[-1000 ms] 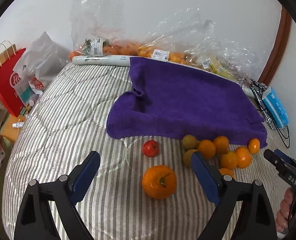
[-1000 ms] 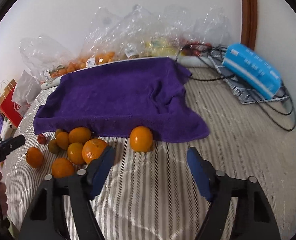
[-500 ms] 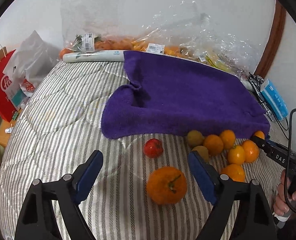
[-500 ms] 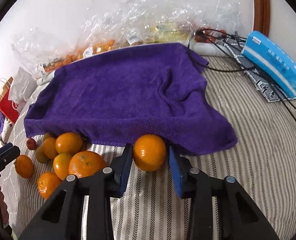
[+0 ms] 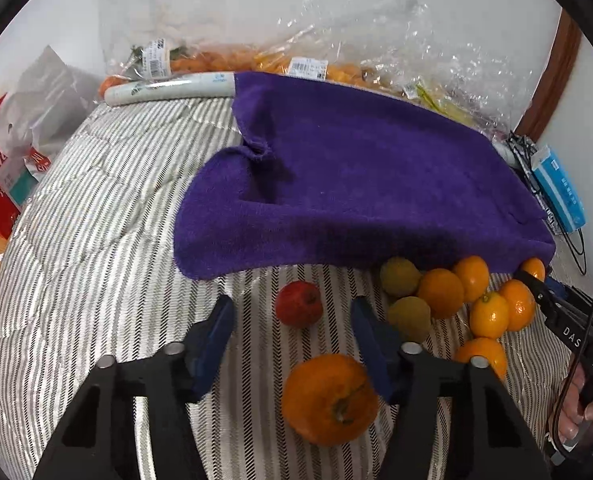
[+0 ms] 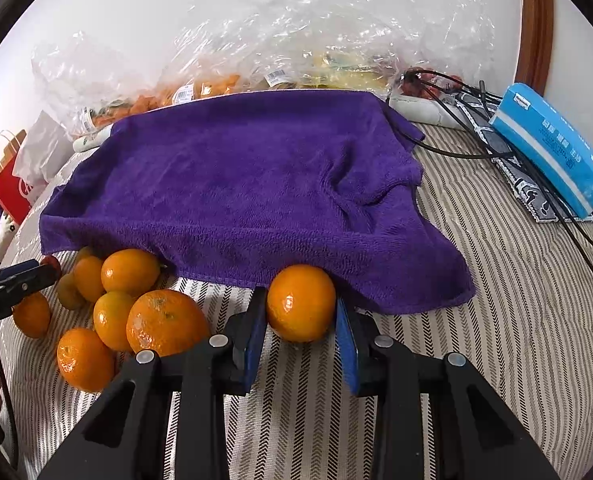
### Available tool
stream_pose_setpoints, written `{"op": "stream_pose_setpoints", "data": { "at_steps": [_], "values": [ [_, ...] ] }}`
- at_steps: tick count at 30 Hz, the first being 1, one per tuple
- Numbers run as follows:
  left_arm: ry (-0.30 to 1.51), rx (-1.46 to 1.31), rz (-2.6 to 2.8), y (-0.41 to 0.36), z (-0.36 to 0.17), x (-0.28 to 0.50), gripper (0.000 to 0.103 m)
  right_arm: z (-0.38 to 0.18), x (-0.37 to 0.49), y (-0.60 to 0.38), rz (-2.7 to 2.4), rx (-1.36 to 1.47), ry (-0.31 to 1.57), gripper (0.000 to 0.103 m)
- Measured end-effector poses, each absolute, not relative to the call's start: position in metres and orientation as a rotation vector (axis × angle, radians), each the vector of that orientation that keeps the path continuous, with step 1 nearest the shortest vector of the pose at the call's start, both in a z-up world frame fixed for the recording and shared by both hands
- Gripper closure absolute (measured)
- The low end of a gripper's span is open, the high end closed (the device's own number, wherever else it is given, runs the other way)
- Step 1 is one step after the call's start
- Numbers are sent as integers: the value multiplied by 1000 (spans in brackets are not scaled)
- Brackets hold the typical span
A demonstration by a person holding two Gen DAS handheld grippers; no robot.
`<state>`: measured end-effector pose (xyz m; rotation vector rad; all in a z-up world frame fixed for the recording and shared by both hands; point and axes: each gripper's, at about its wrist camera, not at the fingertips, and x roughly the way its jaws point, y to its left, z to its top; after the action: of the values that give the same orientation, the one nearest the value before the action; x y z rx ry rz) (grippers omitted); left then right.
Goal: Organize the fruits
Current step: 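Grasp the small red fruit with the left tool while the right tool holds the orange, then carry the red fruit onto the purple towel with the left tool while the right tool carries the orange there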
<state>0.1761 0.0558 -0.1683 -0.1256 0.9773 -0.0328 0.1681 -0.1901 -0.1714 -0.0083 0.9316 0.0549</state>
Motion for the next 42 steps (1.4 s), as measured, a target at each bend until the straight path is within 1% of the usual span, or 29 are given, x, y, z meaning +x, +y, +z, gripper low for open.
{"op": "stream_pose_setpoints", "data": {
  "at_steps": [2, 7, 10, 19, 21, 31, 42],
  "values": [
    [993, -145, -39, 56, -170, 179, 52, -171, 168, -191, 56, -8, 932, 70],
    [1009, -141, -28, 53, -171, 186, 68, -171, 168, -191, 63, 0, 933, 70],
    [1016, -157, -36, 54, -170, 187, 74, -171, 168, -191, 66, 5, 935, 70],
    [1013, -133, -28, 51, -171, 192, 74, -171, 167, -192, 67, 8, 934, 70],
    [1010, -140, -38, 51, -170, 192, 80, -172, 167, -192, 69, 11, 933, 70],
    [974, -214, -79, 59, -161, 182, 80, -169, 166, -199, 97, 74, 939, 70],
    [916, -227, -98, 66, -140, 171, 80, -150, 152, -188, 134, 64, 911, 70]
  ]
}}
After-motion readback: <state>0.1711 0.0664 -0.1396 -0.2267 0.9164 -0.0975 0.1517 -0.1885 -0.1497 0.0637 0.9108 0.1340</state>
